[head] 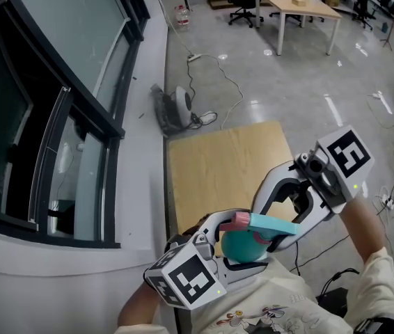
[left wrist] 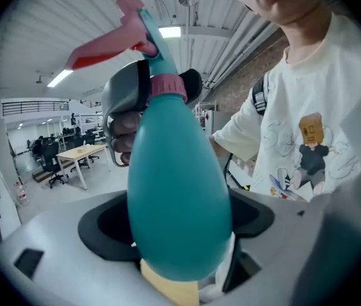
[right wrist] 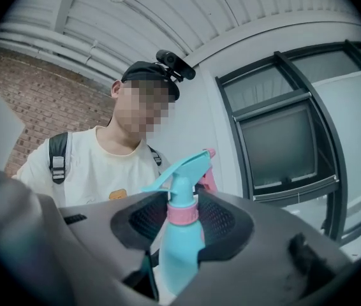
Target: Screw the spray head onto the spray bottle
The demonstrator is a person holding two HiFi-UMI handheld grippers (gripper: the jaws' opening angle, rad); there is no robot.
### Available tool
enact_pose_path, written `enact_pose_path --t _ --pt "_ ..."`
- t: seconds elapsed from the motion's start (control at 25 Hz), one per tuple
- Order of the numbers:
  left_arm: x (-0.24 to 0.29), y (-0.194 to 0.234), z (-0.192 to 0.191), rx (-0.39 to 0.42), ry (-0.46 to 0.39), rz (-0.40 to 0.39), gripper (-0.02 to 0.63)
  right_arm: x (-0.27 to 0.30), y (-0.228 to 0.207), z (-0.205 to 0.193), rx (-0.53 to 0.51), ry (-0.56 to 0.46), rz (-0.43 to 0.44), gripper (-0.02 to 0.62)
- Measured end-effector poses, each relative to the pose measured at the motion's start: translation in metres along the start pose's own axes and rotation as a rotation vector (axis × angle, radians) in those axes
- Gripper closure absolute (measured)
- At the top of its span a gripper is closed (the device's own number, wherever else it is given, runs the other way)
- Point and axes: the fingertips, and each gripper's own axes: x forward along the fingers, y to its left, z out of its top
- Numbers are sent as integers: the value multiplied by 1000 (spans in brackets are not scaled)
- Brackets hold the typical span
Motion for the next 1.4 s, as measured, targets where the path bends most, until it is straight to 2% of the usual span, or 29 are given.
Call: enact_pose_path --t 0.12,0.2,0.32,0.4,0.56,0.76,0.84,0.96,1.0,1.16,1.32,1.4 --pt "-2 19 -2 -31 -7 124 175 -5 -14 2 11 -35 -73 448" --pt "-5 38 -8 -60 4 251 175 -10 -30 1 16 -51 -150 448" --pt "-14 72 -21 -93 38 465 175 -16 -60 -2 13 -45 -303 448" --pt "-18 90 -29 -130 46 580 175 -19 -77 -6 8 -29 -412 448" --pt "-21 110 -33 -195 34 761 175 -27 -95 -8 3 -31 -627 448" --pt "-27 131 -38 -227 34 973 175 -41 -112 -8 17 -103 -884 448" --pt "-27 134 -42 -243 31 1003 175 -43 -117 -12 10 -106 -971 448" --pt "-26 134 -46 -277 -15 963 175 -40 -123 -22 -5 -79 -1021 446" --pt "-26 135 -46 -281 -33 948 175 -39 -125 -24 1 -71 -1013 446" --pt "-24 137 -40 -263 -61 913 175 -40 -118 -29 33 -55 -951 369" --pt "-34 140 -39 -207 -85 890 175 -45 -106 -27 12 -24 -916 356" --pt "-38 139 -37 -164 -133 832 175 -52 -99 -23 -5 -15 -897 350"
